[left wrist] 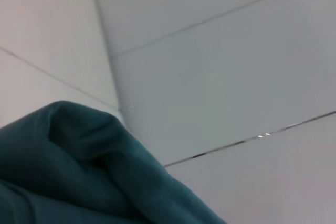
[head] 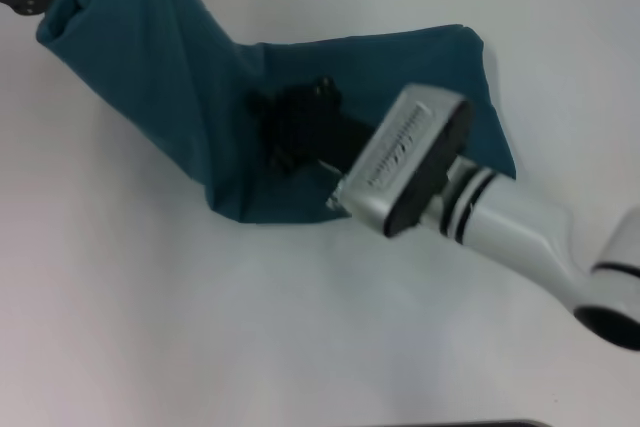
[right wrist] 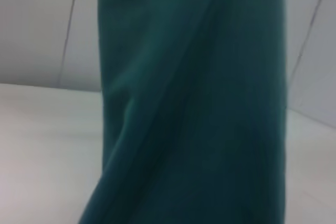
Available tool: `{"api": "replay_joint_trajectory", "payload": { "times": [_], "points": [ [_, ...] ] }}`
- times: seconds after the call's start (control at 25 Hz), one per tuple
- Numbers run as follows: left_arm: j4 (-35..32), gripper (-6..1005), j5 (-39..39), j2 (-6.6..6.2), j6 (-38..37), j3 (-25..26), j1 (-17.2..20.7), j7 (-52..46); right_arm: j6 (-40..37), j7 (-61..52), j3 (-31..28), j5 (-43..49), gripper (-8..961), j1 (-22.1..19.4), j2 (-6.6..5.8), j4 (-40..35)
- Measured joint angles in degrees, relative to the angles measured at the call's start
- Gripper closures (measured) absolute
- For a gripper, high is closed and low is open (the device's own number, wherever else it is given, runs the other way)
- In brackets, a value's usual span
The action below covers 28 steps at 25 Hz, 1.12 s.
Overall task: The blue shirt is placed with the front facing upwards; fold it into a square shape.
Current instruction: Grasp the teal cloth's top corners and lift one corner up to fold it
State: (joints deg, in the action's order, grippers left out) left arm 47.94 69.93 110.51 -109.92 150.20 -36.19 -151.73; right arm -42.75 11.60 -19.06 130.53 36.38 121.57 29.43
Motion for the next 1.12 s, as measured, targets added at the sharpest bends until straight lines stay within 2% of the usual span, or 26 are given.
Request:
{"api": "replay_joint_trajectory", "payload": {
  "times": [0.36,0.6,0.72,0.96,1.12],
  "points": [
    [0.0,972,2.5,0.08,-1.3,-0.1,0.6,1.0,4.0,-0.2,-5.2,0.0,943,5.5,-0.10,0.0],
    [-0.1,973,2.6,0.35,-0.9,-0.4,0.5,1.5,10.1,-0.6,1.2,0.3,943,11.5,0.00,1.1],
    [-0.1,973,2.5,0.09,-0.4,-0.1,0.6,1.6,9.3,-0.2,0.4,0.1,943,9.8,-0.25,2.0],
    [-0.2,973,2.4,0.10,0.1,-0.4,0.5,1.6,2.1,3.7,-5.5,0.0,943,2.4,-0.63,1.4],
    [-0.3,973,2.5,0.52,0.0,-0.5,0.0,1.6,2.1,4.7,-7.0,-0.1,943,1.9,-0.28,1.0]
  ]
}}
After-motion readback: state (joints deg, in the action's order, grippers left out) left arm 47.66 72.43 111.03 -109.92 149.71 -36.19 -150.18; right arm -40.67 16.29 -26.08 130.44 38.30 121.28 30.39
